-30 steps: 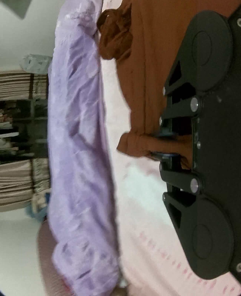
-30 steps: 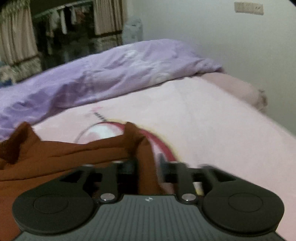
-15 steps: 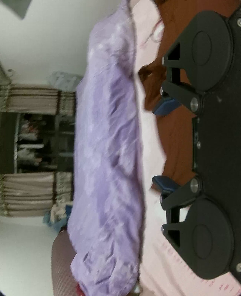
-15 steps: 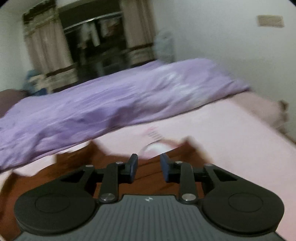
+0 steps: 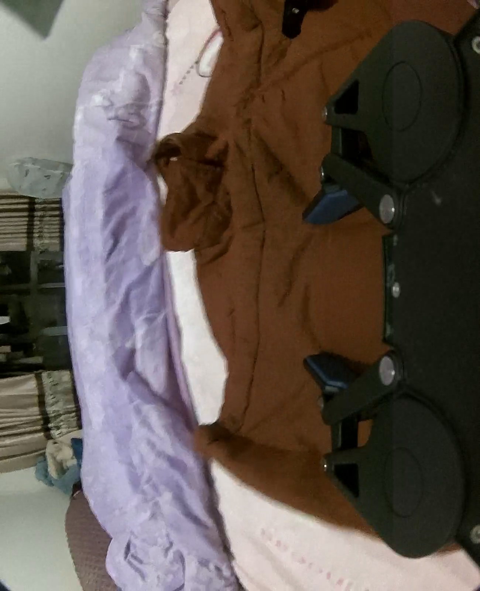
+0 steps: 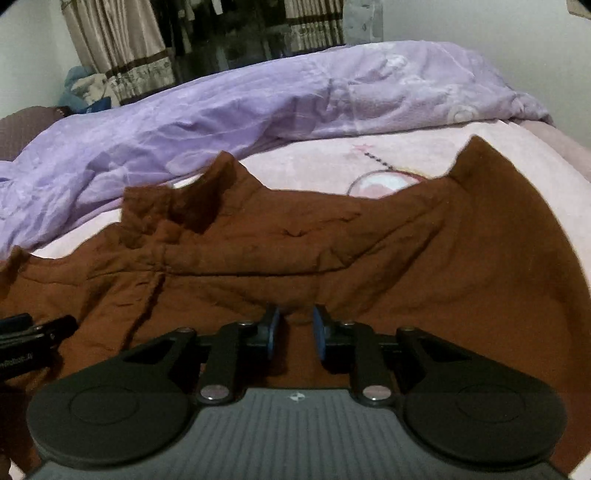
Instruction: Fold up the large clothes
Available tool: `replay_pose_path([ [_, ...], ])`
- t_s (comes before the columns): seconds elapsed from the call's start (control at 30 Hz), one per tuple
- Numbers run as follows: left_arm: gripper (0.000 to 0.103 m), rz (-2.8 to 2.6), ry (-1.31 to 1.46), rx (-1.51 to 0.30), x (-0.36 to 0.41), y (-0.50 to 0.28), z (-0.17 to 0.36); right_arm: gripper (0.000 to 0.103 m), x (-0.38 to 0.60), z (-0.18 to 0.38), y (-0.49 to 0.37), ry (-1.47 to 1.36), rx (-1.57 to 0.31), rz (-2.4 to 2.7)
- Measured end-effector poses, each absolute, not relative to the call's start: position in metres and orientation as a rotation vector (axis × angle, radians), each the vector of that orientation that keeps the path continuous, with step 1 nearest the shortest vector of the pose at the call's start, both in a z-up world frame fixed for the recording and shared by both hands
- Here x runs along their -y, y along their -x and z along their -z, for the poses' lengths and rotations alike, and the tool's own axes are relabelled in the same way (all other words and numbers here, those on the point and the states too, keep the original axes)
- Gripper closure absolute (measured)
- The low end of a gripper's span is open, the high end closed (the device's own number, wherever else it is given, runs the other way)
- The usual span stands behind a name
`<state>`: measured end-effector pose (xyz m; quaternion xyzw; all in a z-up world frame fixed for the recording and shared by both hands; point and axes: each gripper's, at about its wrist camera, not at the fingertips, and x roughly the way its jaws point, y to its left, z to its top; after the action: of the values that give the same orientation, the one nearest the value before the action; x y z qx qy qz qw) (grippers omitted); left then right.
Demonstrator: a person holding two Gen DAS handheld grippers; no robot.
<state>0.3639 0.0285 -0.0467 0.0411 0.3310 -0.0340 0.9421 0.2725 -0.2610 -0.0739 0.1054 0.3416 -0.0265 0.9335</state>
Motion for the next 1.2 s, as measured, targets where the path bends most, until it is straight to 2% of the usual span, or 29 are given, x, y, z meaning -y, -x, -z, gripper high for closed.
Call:
replay_pose_path([
  [0.17, 0.024, 0.021, -0.149, -0.569, -0.043, -0.346, 0.021, 0.078, 0.259, 0.059, -0.258, -0.191, -0.661, 0.023],
  [0.23, 0.021, -0.019, -0.165, -0.537, -0.054, -0.349, 0.020, 0.078, 0.262, 0.059, -0.261, -0.177, -0.650, 0.034],
  [0.33, 0.008, -0.071, -0.134, -0.629, -0.078, -0.369, 0.045, 0.080, 0.271, 0.079, -0.274, -0.184, -0.688, 0.067],
  [0.37, 0.000, -0.067, -0.133, -0.687, -0.086, -0.379, 0.062, 0.086, 0.277, 0.091, -0.278, -0.206, -0.677, 0.064],
  [0.47, 0.000, 0.011, 0.026, -0.676, -0.115, -0.384, 0.091, 0.089, 0.291, 0.106, -0.279, -0.302, -0.632, 0.056],
  [0.6, 0.000, -0.001, -0.018, -0.708, -0.111, -0.387, 0.077, 0.090, 0.295, 0.095, -0.283, -0.316, -0.681, 0.049],
  [0.7, 0.001, -0.035, -0.094, -0.657, -0.104, -0.382, 0.055, 0.090, 0.300, 0.081, -0.281, -0.313, -0.697, 0.048],
  [0.77, 0.000, -0.061, -0.102, -0.603, -0.107, -0.381, 0.042, 0.085, 0.301, 0.069, -0.277, -0.265, -0.668, 0.080],
  [0.87, 0.000, -0.087, -0.114, -0.575, -0.113, -0.387, 0.038, 0.083, 0.305, 0.057, -0.280, -0.154, -0.597, 0.158],
  [1.0, 0.000, -0.184, -0.193, -0.644, -0.120, -0.404, 0.071, 0.084, 0.326, 0.073, -0.301, -0.154, -0.663, 0.169],
  [1.07, 0.000, -0.183, -0.092, -0.665, -0.129, -0.409, 0.093, 0.085, 0.338, 0.089, -0.308, -0.196, -0.681, 0.136],
  [1.2, 0.000, -0.200, -0.132, -0.639, -0.123, -0.408, 0.091, 0.086, 0.342, 0.098, -0.307, -0.264, -0.653, 0.126],
])
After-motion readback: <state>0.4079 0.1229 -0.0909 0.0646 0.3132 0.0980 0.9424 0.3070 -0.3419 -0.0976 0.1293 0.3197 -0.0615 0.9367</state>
